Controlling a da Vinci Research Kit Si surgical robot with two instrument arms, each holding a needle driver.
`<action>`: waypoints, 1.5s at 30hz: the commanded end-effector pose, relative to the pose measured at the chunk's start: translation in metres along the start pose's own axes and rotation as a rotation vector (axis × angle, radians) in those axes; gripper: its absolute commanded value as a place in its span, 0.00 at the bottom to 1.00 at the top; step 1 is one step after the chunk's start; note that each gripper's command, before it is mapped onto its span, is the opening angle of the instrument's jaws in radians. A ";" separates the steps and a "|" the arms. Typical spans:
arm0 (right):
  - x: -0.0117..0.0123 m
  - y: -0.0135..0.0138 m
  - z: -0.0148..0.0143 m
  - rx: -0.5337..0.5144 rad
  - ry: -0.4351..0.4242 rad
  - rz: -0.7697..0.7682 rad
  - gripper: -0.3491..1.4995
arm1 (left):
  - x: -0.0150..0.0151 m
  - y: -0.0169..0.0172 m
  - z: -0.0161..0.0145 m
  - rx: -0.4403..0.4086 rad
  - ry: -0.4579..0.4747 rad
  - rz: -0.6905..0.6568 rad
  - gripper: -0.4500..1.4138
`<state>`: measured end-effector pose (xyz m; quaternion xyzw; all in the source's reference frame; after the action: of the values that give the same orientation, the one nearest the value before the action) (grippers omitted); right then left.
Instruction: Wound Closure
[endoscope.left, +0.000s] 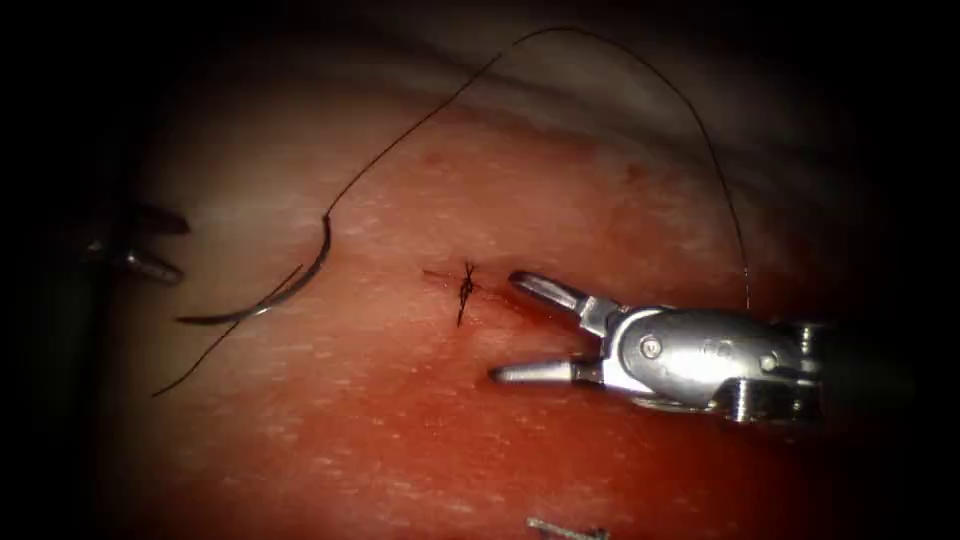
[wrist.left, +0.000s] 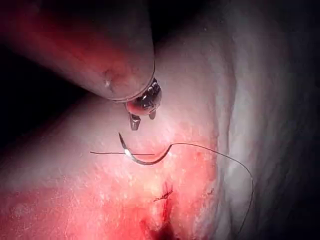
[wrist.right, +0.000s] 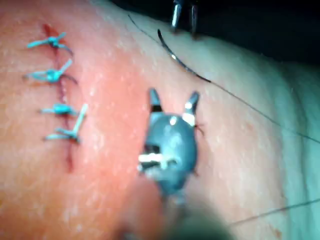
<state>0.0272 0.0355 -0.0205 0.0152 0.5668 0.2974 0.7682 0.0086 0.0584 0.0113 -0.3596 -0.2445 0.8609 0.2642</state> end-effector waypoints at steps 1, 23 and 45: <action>-0.0003 -0.0002 0.0009 0.001 0.002 -0.001 0.82 | -0.0001 0.0006 0.0009 -0.024 0.021 -0.010 0.50; -0.0006 -0.0007 0.0016 -0.007 -0.006 0.002 0.84 | -0.0015 0.0048 0.0050 -0.130 -0.008 0.155 0.05; 0.0002 0.0024 -0.0035 -0.151 0.014 0.731 0.81 | 0.0087 0.0061 0.0108 0.476 -0.050 0.706 0.05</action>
<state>0.0219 0.0366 -0.0214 0.1610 0.4985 0.6105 0.5940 -0.0067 0.0568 0.0094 -0.3238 0.1269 0.9375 0.0076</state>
